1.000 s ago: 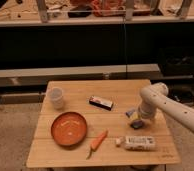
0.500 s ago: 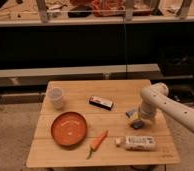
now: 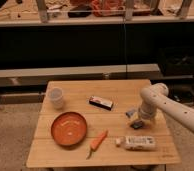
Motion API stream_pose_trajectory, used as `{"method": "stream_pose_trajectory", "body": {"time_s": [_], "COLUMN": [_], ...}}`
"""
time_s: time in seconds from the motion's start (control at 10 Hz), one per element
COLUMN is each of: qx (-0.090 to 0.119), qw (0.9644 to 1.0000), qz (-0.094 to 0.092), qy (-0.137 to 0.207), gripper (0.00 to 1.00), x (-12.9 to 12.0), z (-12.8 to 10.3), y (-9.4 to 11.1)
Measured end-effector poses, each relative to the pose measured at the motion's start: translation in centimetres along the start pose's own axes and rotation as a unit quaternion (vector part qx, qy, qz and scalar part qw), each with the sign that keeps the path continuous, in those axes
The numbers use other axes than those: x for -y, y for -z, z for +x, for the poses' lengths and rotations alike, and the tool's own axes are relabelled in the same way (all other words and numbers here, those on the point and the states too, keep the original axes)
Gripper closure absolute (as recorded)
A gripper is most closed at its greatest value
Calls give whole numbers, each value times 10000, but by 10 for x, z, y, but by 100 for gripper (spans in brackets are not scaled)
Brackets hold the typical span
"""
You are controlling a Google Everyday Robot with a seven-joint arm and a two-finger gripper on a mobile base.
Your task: Wipe the white sponge on the table
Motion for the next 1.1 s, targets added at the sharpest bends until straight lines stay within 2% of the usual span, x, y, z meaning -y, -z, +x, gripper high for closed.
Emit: {"method": "stream_pose_trajectory", "body": {"time_s": [1.1], "qx": [58], "qw": [9999], "qz": [31], "qy": [-125], "gripper": [20], "x": [3], "z": [-3], "y": [-1]}}
